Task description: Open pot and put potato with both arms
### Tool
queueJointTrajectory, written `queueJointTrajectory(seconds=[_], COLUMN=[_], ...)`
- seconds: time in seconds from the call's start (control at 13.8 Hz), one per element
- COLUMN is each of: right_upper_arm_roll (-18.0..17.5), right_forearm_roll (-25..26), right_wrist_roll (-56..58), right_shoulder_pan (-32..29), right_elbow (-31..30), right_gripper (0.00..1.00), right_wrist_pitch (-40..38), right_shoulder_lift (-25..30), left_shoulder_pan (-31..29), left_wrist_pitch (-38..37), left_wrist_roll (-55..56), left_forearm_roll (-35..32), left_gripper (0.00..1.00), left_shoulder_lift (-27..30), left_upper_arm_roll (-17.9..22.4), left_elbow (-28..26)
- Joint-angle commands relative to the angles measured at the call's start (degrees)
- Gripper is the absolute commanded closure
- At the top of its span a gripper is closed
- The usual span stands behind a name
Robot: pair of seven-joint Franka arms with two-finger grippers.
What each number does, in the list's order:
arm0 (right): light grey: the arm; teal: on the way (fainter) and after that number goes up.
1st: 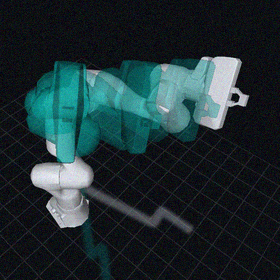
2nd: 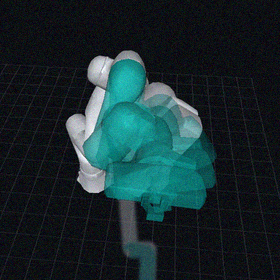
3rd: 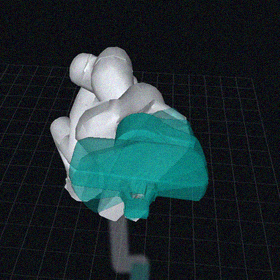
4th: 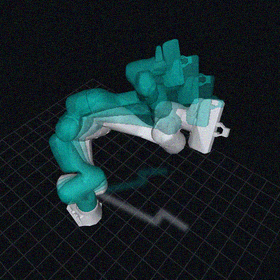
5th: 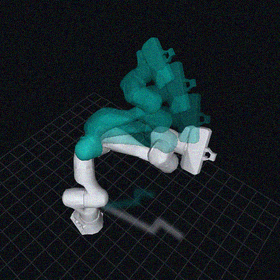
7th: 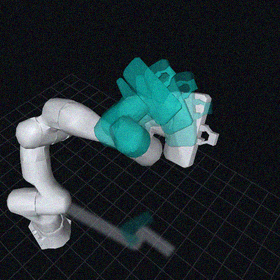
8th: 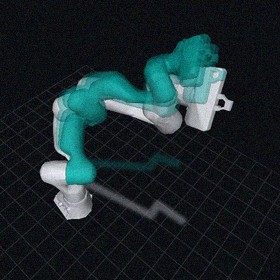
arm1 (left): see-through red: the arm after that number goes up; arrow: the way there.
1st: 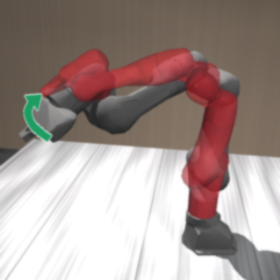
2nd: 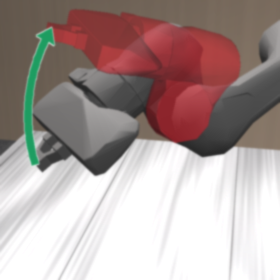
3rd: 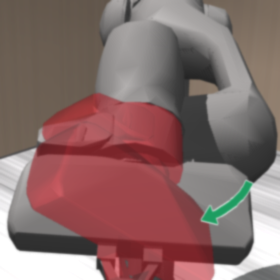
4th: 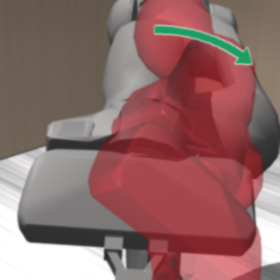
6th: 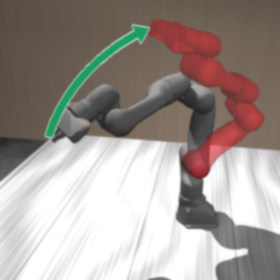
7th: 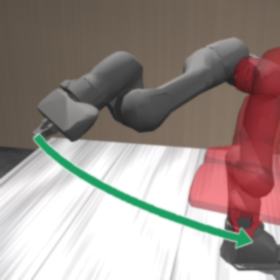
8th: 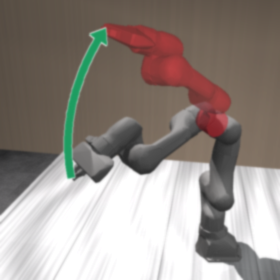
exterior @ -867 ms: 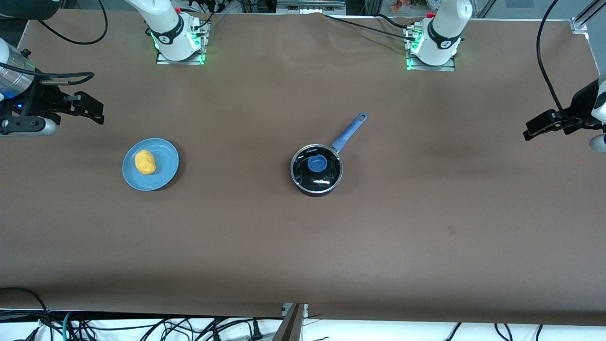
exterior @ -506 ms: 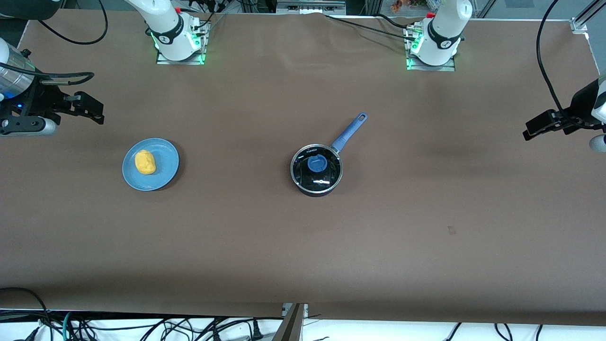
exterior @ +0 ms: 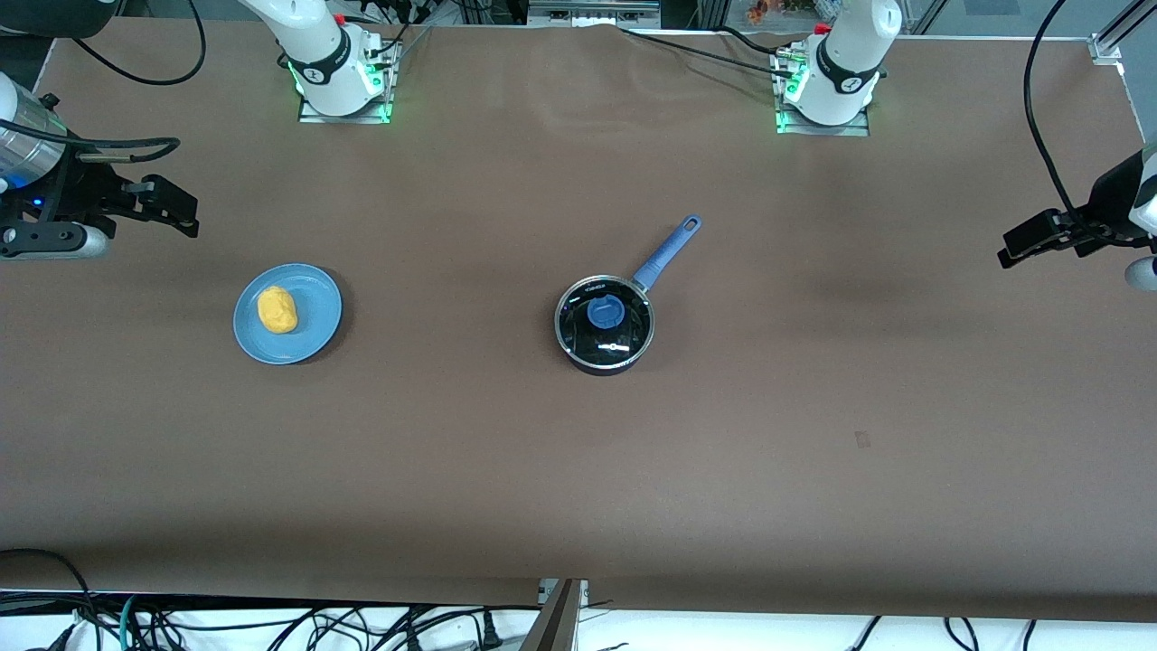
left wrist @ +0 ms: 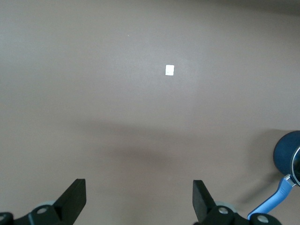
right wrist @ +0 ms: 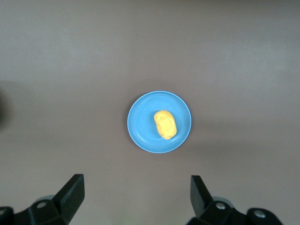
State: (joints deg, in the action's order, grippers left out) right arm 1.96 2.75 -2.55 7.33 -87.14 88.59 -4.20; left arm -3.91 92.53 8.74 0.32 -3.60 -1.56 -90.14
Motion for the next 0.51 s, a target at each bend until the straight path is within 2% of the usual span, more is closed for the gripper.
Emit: queueJointTrajectory(seconds=[0.0, 0.43], right_upper_arm_roll=[-0.1, -0.1], right_forearm_roll=[-0.6, -0.6], right_wrist_roll=[-0.9, -0.9], right_shoulder_pan=[-0.3, 0.0], right_elbow=[1.7, 1.7], right_gripper=[0.00, 0.00], right_wrist_pitch=[-0.6, -0.6], right_shoulder_lift=[-0.7, -0.7], left_shoulder_pan=[-0.4, -0.4], left_wrist_pitch=[-0.3, -0.1], left_wrist_roll=[-0.3, 0.1], left_forearm_roll=[1.9, 2.0], left_gripper=[0.00, 0.00], left_shoulder_lift=[1.0, 1.0], left_upper_arm_roll=[0.0, 0.0], left_elbow=[-0.6, -0.7])
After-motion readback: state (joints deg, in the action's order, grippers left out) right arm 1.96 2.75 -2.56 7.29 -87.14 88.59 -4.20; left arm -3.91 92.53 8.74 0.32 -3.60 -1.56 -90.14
